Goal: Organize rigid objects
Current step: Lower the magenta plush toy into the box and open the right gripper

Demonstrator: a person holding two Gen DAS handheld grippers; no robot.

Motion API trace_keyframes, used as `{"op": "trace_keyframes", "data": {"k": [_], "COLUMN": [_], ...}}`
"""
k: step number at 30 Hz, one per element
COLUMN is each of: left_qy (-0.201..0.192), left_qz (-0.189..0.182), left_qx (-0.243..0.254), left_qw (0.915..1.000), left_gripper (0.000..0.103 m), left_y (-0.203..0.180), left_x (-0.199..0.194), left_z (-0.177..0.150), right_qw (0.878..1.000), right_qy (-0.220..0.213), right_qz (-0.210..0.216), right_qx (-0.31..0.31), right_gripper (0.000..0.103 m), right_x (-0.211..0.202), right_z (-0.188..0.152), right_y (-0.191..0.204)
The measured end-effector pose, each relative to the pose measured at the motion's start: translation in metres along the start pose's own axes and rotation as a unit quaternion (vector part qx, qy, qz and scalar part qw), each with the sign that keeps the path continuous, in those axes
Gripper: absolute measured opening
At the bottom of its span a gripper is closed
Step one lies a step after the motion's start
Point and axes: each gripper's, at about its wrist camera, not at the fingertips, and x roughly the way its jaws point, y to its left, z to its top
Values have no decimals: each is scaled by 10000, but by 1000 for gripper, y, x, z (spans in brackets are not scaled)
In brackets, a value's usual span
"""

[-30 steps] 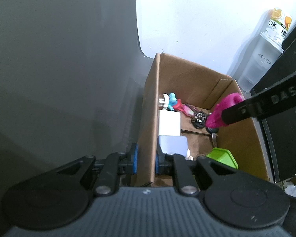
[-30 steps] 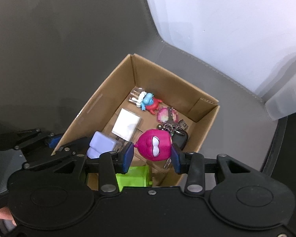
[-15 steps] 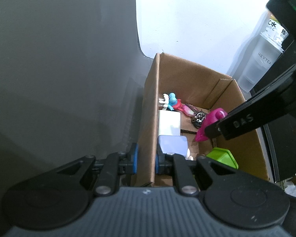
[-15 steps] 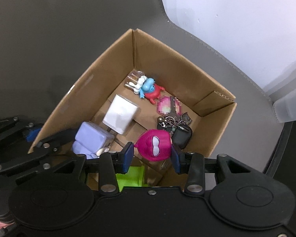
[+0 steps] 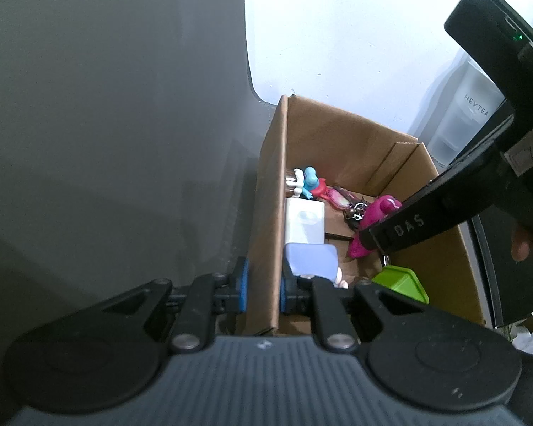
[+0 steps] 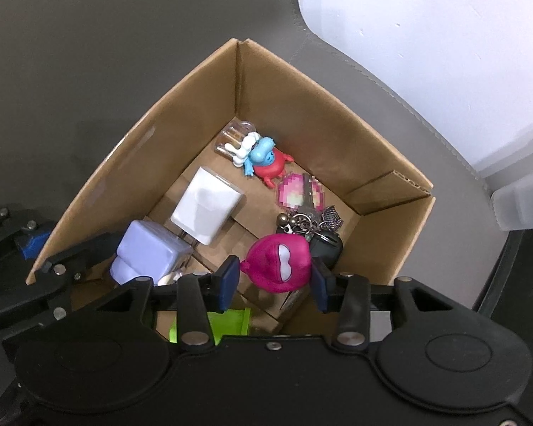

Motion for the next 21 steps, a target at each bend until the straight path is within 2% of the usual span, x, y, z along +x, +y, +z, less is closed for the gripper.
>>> {"op": "trace_keyframes", "data": {"k": [3,6,13,21], "left_qy": [0,3,5,11], "left_qz": [-1,-3,-4,-8], "left_qx": [-2,-16,-15,-9], "left_qw": [10000,10000,10000,10000], "left_gripper": [15,15,15,15], "left_y": [0,0,1,1], "left_x": [0,0,0,1], "left_z": [0,0,1,1], "right_qw": [10000,9999,9993,9939], "right_qy": [-18,-83,-243,-711], "right_qz": [3,11,159,434], "right_qx": [27,99,256,725], "right_gripper": [46,52,52,52], "right_x": [-1,-3,-14,-51], "right_z": [0,-1,-2,-22], "right_y": [-3,-8,-23,-57]}}
